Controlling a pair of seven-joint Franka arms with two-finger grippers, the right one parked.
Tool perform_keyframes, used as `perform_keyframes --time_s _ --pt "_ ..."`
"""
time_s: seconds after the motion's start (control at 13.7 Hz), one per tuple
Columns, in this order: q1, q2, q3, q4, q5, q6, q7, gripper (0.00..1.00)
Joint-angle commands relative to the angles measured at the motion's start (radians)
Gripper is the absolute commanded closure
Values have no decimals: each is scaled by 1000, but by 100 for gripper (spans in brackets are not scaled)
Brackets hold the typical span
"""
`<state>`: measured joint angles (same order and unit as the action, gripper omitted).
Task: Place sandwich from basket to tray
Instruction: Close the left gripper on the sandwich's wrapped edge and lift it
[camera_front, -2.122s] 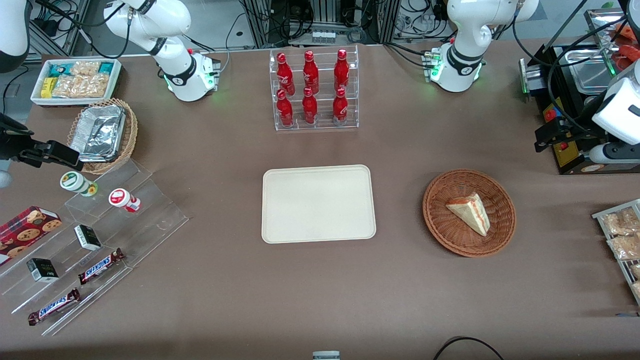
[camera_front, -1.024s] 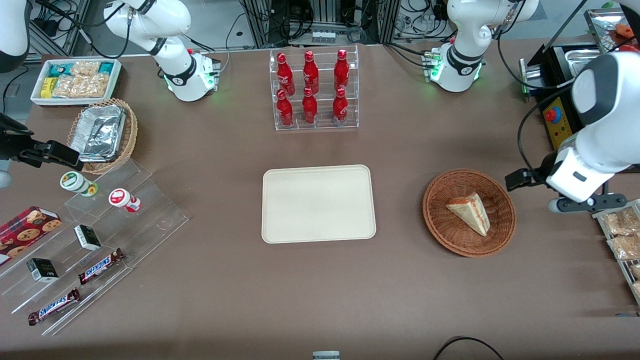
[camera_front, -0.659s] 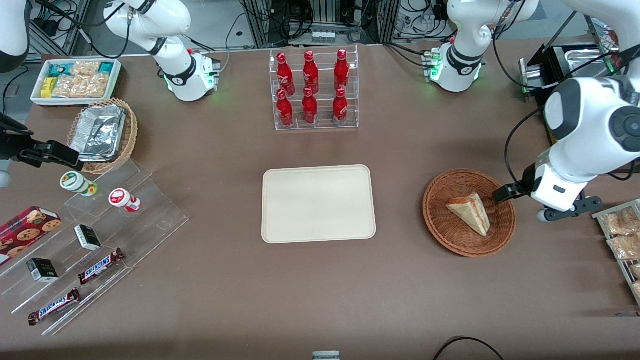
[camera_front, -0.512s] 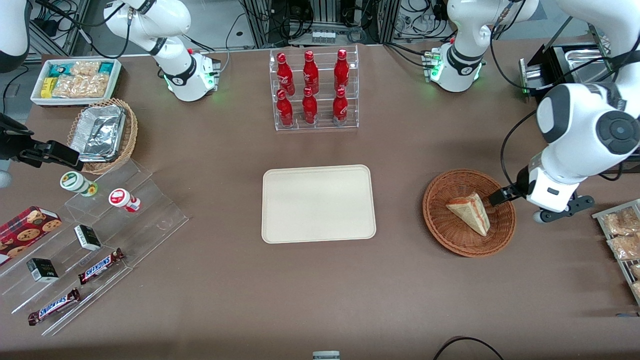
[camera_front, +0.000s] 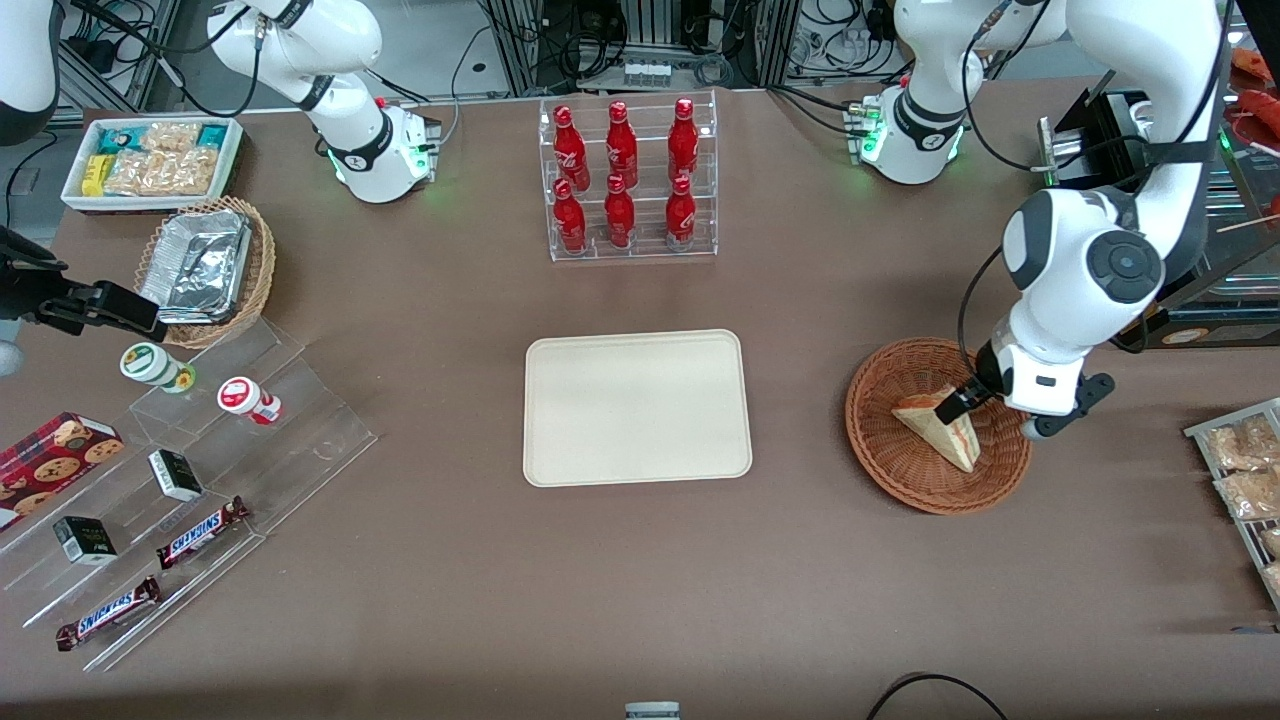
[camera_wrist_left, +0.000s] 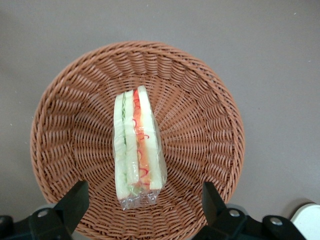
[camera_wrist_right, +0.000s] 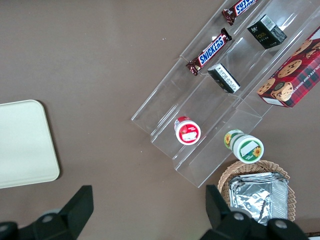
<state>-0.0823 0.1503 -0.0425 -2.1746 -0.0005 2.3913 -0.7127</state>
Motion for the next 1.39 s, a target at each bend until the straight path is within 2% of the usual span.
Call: perform_keyframes --time_s 0.0,0.66,0.73,0.8,0.88,1.1,1.17,1.32 --pt "-22 14 7 -16 -9 29 -30 0" --pt "-13 104 12 -14 -12 58 -45 1" --pt "-13 110 12 -11 -12 66 -47 6" --pt "-13 115 12 -13 -12 80 -57 20" --pt "-13 120 12 -11 -12 81 -72 43" --pt "-13 118 13 -11 -4 75 -65 89" --pt "-13 115 13 -10 -4 69 -62 100" --pt "-14 95 13 10 3 40 -63 100"
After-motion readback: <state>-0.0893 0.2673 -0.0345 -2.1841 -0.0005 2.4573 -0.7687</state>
